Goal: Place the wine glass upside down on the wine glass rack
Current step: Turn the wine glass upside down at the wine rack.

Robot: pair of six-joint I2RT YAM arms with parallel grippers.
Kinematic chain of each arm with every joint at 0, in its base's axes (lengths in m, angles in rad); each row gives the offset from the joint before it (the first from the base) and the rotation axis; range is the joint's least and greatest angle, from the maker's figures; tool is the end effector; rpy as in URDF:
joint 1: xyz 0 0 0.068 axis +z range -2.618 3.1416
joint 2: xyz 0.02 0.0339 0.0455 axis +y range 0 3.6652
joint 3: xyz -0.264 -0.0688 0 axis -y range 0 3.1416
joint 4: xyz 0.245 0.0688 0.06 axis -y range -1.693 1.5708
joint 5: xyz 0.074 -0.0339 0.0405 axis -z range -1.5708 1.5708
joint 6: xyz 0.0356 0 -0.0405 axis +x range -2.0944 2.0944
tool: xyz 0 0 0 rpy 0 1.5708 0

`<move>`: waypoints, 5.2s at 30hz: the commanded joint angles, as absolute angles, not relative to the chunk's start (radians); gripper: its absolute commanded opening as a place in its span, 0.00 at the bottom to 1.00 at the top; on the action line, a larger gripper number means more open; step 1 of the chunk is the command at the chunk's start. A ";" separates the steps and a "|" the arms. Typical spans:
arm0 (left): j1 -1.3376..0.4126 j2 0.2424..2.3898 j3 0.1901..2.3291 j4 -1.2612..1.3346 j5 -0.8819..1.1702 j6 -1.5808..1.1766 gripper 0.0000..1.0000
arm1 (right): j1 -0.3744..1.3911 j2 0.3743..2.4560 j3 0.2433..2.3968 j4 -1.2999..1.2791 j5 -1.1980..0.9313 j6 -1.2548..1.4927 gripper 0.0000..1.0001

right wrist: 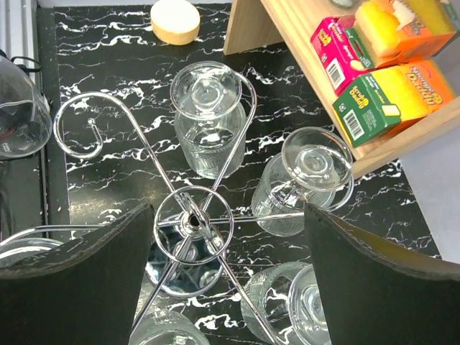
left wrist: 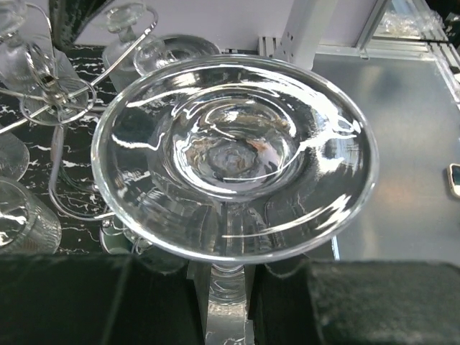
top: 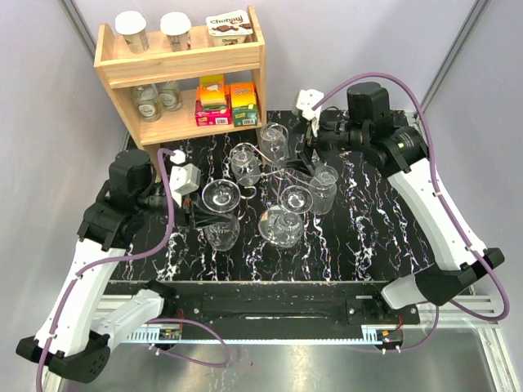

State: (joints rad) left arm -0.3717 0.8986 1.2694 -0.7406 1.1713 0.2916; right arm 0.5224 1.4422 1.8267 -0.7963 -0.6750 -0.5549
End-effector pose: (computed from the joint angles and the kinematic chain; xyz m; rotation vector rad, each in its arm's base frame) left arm 0.1224 -0.0829 0.4330 1.2824 1.3546 -1.1721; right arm 0.2351 0.1610 0.4821 -1.3436 1.4012 0.6437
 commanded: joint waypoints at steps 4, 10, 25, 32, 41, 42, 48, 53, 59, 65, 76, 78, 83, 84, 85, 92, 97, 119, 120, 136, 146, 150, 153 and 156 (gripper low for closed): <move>-0.368 0.847 1.174 -0.647 1.201 0.387 0.00 | 0.517 1.489 1.867 -0.824 -0.713 -0.597 0.90; -0.368 0.848 1.160 -0.618 1.204 0.377 0.00 | 0.517 1.503 1.862 -0.819 -0.732 -0.601 0.84; -0.368 0.885 1.135 -0.561 1.190 0.370 0.00 | 0.517 1.486 1.807 -0.796 -0.750 -0.609 0.44; -0.368 0.890 1.115 -0.532 1.173 0.388 0.00 | 0.518 1.474 1.806 -0.790 -0.742 -0.603 0.19; -0.368 0.897 1.080 -0.471 1.157 0.374 0.00 | 0.531 1.428 1.773 -0.746 -0.704 -0.557 0.02; -0.367 0.899 1.080 -0.468 1.152 0.374 0.00 | 0.532 1.424 1.766 -0.738 -0.698 -0.552 0.02; -0.368 0.914 1.066 -0.425 1.120 0.376 0.00 | 0.540 1.401 1.730 -0.692 -0.647 -0.505 0.00; -0.368 0.934 1.043 -0.347 1.085 0.367 0.00 | 0.541 1.374 1.707 -0.670 -0.618 -0.474 0.00; -0.367 0.971 1.003 -0.209 1.068 0.347 0.00 | 0.541 1.370 1.695 -0.666 -0.620 -0.462 0.00; -0.368 0.985 0.953 -0.098 1.045 0.324 0.00 | 0.541 1.374 1.697 -0.666 -0.621 -0.459 0.00; -0.377 1.029 0.867 0.181 0.976 0.226 0.00 | 0.541 1.393 1.701 -0.664 -0.634 -0.443 0.00; -0.382 1.040 0.865 0.212 0.965 0.207 0.00 | 0.541 1.393 1.700 -0.664 -0.634 -0.445 0.00; -0.400 1.063 0.874 0.238 0.937 0.181 0.00 | 0.541 1.388 1.700 -0.664 -0.630 -0.448 0.00; -0.409 1.069 0.876 0.236 0.924 0.183 0.00 | 0.540 1.390 1.698 -0.666 -0.632 -0.446 0.00; -0.420 1.072 0.879 0.235 0.907 0.183 0.00 | 0.541 1.387 1.697 -0.664 -0.632 -0.448 0.00; -0.474 1.069 0.864 0.259 0.727 0.111 0.00 | 0.540 1.381 1.686 -0.661 -0.640 -0.443 0.00; -0.497 1.088 0.871 0.276 0.647 0.089 0.00 | 0.543 1.384 1.689 -0.660 -0.649 -0.434 0.00; -0.571 1.175 0.900 0.358 0.338 0.087 0.00 | 0.546 1.374 1.654 -0.637 -0.693 -0.388 0.00; -0.572 1.177 0.910 0.354 0.327 0.078 0.00 | 0.546 1.371 1.651 -0.634 -0.695 -0.387 0.00; -0.546 1.198 0.916 0.437 0.305 0.003 0.00 | 0.549 1.353 1.618 -0.630 -0.696 -0.394 0.00; -0.519 1.206 0.914 0.468 0.267 -0.049 0.00 | 0.548 1.338 1.602 -0.649 -0.709 -0.417 0.00; -0.506 1.204 0.908 0.477 0.261 -0.052 0.00 | 0.549 1.330 1.592 -0.652 -0.706 -0.423 0.00; -0.502 1.198 0.896 0.488 0.271 -0.051 0.00 | 0.549 1.331 1.594 -0.652 -0.695 -0.425 0.00; -0.486 1.177 0.868 0.517 0.278 -0.057 0.00 | 0.549 1.327 1.595 -0.652 -0.683 -0.425 0.00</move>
State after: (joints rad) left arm -0.5243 1.2121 0.8604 0.3260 0.3199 -0.0288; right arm 0.5217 1.3788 1.6001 -0.5945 -0.5892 -0.4068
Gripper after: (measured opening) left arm 0.230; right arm 0.086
